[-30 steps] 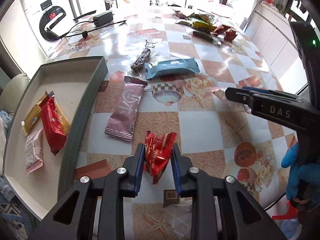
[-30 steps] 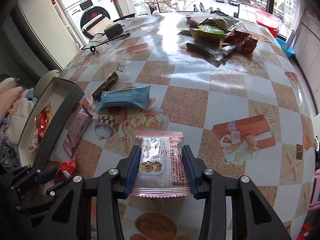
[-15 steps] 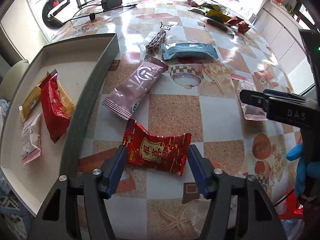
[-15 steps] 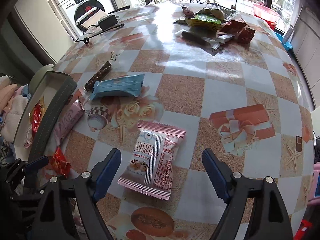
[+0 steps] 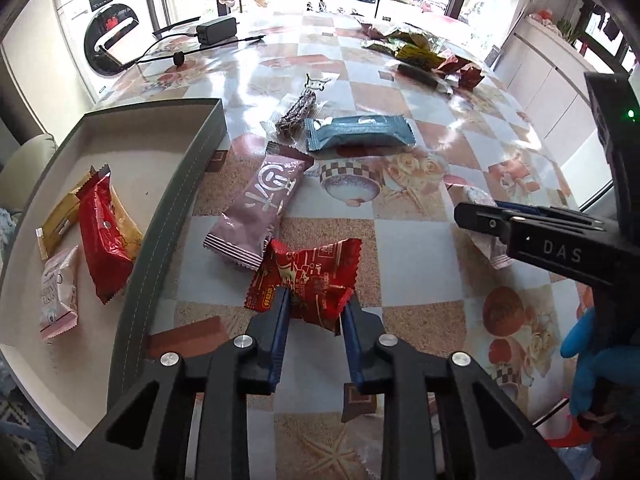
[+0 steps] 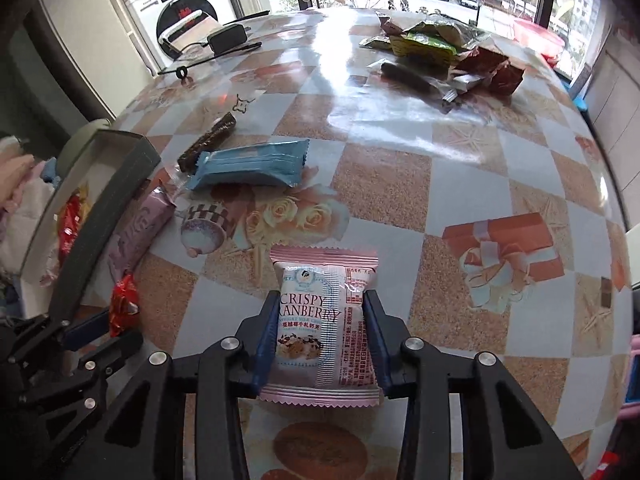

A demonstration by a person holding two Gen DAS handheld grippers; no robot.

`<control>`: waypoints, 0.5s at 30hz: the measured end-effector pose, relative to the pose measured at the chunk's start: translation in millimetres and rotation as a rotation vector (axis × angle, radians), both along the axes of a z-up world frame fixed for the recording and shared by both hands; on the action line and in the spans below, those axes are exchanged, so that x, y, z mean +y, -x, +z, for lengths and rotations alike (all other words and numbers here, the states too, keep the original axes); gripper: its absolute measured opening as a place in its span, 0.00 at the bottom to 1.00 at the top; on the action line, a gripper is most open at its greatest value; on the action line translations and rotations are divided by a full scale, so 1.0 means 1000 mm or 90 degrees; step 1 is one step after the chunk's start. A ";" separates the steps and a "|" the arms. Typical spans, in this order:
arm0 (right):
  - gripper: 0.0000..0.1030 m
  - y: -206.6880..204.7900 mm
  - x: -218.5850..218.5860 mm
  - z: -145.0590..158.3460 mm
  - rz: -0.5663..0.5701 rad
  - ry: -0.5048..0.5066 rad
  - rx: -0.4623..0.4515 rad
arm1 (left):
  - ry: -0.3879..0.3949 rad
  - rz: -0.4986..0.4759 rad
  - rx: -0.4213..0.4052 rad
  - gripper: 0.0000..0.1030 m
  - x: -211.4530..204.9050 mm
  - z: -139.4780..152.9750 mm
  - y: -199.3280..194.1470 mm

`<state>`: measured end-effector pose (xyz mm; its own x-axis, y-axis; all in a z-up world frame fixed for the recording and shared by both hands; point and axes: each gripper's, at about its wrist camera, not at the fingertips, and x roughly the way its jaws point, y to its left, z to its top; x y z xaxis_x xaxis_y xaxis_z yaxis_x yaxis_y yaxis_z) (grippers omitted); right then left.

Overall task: Organize snacks
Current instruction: 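Carry red candy pack and cranberry pack into the gray tray, open both grippers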

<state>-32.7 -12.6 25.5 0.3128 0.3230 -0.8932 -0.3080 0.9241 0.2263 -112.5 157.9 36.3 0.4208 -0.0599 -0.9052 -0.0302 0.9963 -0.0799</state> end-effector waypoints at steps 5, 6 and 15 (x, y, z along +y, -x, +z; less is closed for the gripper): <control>0.40 -0.001 -0.001 0.015 -0.005 -0.038 0.002 | 0.029 0.004 -0.027 0.13 0.008 0.020 0.002; 0.40 -0.003 0.000 0.019 -0.004 -0.045 0.002 | 0.032 0.006 -0.031 0.12 0.010 0.023 0.002; 0.40 0.002 0.033 0.039 0.028 -0.061 -0.012 | 0.013 -0.013 0.003 0.15 0.018 0.014 -0.001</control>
<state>-34.5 20.1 64.1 0.3130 0.4196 -0.8520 -0.3523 0.8844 0.3061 -111.6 175.4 50.2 0.4157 -0.0867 -0.9054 -0.0099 0.9950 -0.0999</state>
